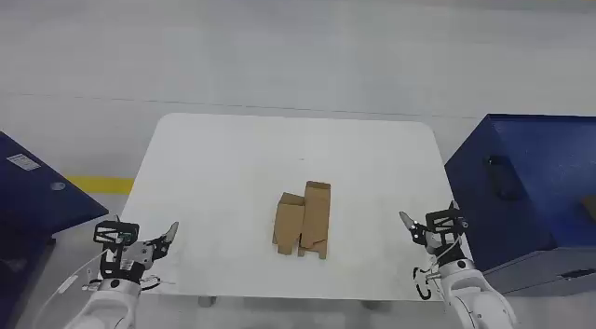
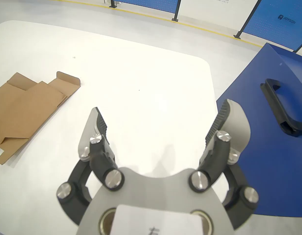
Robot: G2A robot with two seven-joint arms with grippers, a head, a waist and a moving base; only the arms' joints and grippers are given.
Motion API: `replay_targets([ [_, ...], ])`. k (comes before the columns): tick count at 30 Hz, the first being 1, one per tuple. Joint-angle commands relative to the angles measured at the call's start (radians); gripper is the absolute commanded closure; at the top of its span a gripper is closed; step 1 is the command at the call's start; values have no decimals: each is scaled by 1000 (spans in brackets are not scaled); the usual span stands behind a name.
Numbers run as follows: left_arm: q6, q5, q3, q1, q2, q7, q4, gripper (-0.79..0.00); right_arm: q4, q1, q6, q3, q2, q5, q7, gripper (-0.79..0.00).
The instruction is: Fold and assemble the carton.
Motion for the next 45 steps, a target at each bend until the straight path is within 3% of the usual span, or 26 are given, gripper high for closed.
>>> replay_targets([
  [1,0,0,0,0,0,0,0,-784,0,0,0,0,0,0,0,-784],
  [17,0,0,0,0,0,0,0,-785,0,0,0,0,0,0,0,-785],
  [19,23,74,2,-4,2,6,-1,-785,0,0,0,0,0,0,0,-785],
  [21,81,234,70,-15,-2,18,0,-785,0,0,0,0,0,0,0,-785],
  [23,25,174,135,-53,-10,-54,-33,-785,0,0,0,0,0,0,0,-785],
  [28,-80,-74,261,-206,-31,-317,-90,-785,0,0,0,0,0,0,0,-785],
  [31,-70,-248,354,-344,-53,-479,-46,-785,0,0,0,0,0,0,0,-785],
  [35,-9,-550,476,-569,-96,-675,106,-785,0,0,0,0,0,0,0,-785],
  [38,51,-705,553,-717,-129,-757,259,-785,0,0,0,0,0,0,0,-785],
  [45,93,-870,705,-932,-199,-813,560,-785,0,0,0,0,0,0,0,-785],
])
